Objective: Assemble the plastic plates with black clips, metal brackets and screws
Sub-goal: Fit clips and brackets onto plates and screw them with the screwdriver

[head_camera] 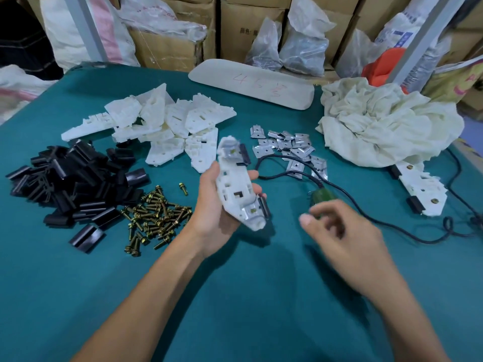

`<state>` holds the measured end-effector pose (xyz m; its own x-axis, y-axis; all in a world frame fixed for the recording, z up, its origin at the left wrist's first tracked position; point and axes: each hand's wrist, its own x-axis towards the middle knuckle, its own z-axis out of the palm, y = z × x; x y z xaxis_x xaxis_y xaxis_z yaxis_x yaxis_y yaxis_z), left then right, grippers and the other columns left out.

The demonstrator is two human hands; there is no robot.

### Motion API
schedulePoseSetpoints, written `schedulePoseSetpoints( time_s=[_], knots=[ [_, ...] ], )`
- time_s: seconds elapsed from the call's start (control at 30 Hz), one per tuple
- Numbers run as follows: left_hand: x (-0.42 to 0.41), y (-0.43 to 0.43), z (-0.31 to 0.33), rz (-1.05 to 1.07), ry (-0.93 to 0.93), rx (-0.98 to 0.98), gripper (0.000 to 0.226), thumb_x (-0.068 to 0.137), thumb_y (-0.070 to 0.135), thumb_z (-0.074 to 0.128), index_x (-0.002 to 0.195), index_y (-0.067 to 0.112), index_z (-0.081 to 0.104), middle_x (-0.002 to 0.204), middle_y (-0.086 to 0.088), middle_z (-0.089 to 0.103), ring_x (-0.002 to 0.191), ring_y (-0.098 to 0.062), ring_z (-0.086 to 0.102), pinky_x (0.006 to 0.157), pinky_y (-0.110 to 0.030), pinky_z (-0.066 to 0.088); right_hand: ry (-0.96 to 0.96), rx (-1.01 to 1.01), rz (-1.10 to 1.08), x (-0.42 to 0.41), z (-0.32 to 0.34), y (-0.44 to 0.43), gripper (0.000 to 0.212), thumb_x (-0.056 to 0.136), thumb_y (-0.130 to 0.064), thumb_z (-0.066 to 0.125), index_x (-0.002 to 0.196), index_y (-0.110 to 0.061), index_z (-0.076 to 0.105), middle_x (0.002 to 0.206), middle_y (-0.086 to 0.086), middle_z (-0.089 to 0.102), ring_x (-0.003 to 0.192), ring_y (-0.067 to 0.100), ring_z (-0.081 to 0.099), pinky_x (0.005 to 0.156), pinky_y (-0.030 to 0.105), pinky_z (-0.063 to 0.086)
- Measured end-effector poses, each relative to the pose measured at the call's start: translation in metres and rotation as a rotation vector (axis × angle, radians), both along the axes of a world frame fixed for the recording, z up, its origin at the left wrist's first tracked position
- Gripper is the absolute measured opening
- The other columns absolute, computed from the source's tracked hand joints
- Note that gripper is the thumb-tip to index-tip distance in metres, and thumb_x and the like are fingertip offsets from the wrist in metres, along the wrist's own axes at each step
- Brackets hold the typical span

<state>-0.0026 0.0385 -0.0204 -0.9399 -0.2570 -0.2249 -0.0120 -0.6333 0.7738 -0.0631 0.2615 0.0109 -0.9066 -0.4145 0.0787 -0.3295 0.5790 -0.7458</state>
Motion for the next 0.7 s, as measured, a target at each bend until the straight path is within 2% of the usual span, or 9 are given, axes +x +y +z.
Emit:
schedulePoseSetpoints(
  time_s=[0.1, 0.17, 0.27, 0.33, 0.4, 0.47, 0.53, 0.6, 0.7],
  knots=[
    [-0.003, -0.001, -0.001, 0.068, -0.031, -0.021, 0.071, 0.099, 0.063, 0.023, 0.119, 0.010, 0.067, 0.095, -0.009, 0.071, 0.084, -0.018, 0.068, 0.074, -0.029, 0.058, -0.471, -0.266, 0.262, 0.033, -0.004, -0.029, 0.033, 0.084, -0.053, 0.069, 0.088, -0.021, 0.074, 0.072, -0.004, 0.068, 0.063, 0.009, 0.058, 0.056, 0.024, 0.050],
    [-0.002, 0.006, 0.003, 0.110, -0.046, -0.118, 0.057, 0.100, 0.060, 0.027, 0.118, 0.020, 0.064, 0.100, -0.006, 0.068, 0.086, -0.015, 0.065, 0.077, -0.028, 0.056, -0.701, -0.395, 0.290, 0.047, -0.008, -0.043, 0.035, 0.088, -0.049, 0.066, 0.086, -0.016, 0.076, 0.073, 0.002, 0.067, 0.062, 0.013, 0.059, 0.051, 0.025, 0.050],
    [0.003, 0.013, -0.003, 0.103, -0.028, -0.663, 0.051, 0.087, 0.067, 0.036, 0.124, 0.033, 0.048, 0.117, 0.002, 0.055, 0.105, -0.019, 0.053, 0.096, -0.037, 0.045, -0.824, -0.593, 0.134, 0.055, -0.016, -0.057, 0.045, 0.085, -0.056, 0.074, 0.094, -0.012, 0.069, 0.082, 0.006, 0.070, 0.064, 0.017, 0.064, 0.057, 0.031, 0.055],
    [0.006, 0.018, -0.009, 0.058, 0.034, -0.882, 0.057, 0.084, 0.068, 0.040, 0.130, 0.033, 0.040, 0.119, 0.009, 0.050, 0.115, -0.021, 0.048, 0.103, -0.039, 0.042, -0.636, -0.573, 0.069, 0.057, -0.023, -0.062, 0.046, 0.084, -0.058, 0.074, 0.108, -0.021, 0.062, 0.101, -0.007, 0.071, 0.085, 0.013, 0.071, 0.076, 0.034, 0.057],
    [0.007, 0.022, -0.005, 0.077, 0.082, -0.714, 0.053, 0.083, 0.065, 0.051, 0.125, 0.033, 0.045, 0.104, 0.015, 0.056, 0.104, -0.014, 0.054, 0.094, -0.029, 0.048, -0.107, -0.299, 0.083, 0.055, -0.027, -0.060, 0.043, 0.087, -0.052, 0.068, 0.124, -0.034, 0.054, 0.128, -0.018, 0.056, 0.122, 0.006, 0.057, 0.099, 0.022, 0.046],
    [0.004, 0.026, -0.005, 0.101, 0.096, -0.555, 0.047, 0.080, 0.061, 0.061, 0.114, 0.031, 0.050, 0.090, 0.014, 0.059, 0.091, -0.007, 0.058, 0.081, -0.015, 0.046, 0.296, -0.109, 0.105, 0.047, -0.029, -0.058, 0.049, 0.088, -0.040, 0.067, 0.133, -0.028, 0.054, 0.140, -0.008, 0.046, 0.133, 0.007, 0.043, 0.111, 0.019, 0.033],
    [0.002, 0.030, -0.008, 0.111, 0.091, -0.553, 0.044, 0.082, 0.056, 0.063, 0.114, 0.028, 0.050, 0.088, 0.010, 0.063, 0.088, -0.005, 0.059, 0.077, -0.015, 0.046, 0.374, -0.079, 0.109, 0.038, -0.026, -0.058, 0.041, 0.090, -0.027, 0.070, 0.130, -0.019, 0.060, 0.131, -0.003, 0.059, 0.120, 0.012, 0.052, 0.107, 0.031, 0.040],
    [0.002, 0.031, -0.010, 0.078, 0.119, -0.593, 0.051, 0.087, 0.061, 0.054, 0.123, 0.026, 0.051, 0.100, 0.008, 0.069, 0.092, -0.005, 0.062, 0.082, -0.021, 0.050, 0.319, -0.164, 0.065, 0.032, -0.020, -0.056, 0.030, 0.096, -0.023, 0.069, 0.125, -0.019, 0.064, 0.117, -0.008, 0.068, 0.106, 0.015, 0.062, 0.094, 0.040, 0.049],
    [0.001, 0.028, -0.012, 0.040, 0.140, -0.676, 0.071, 0.084, 0.077, 0.047, 0.129, 0.024, 0.059, 0.115, 0.011, 0.071, 0.100, -0.002, 0.064, 0.083, -0.022, 0.054, 0.183, -0.383, -0.037, 0.010, 0.003, -0.037, 0.022, 0.098, -0.039, 0.064, 0.120, -0.037, 0.064, 0.107, -0.018, 0.072, 0.099, 0.008, 0.068, 0.086, 0.033, 0.056]
  ],
)
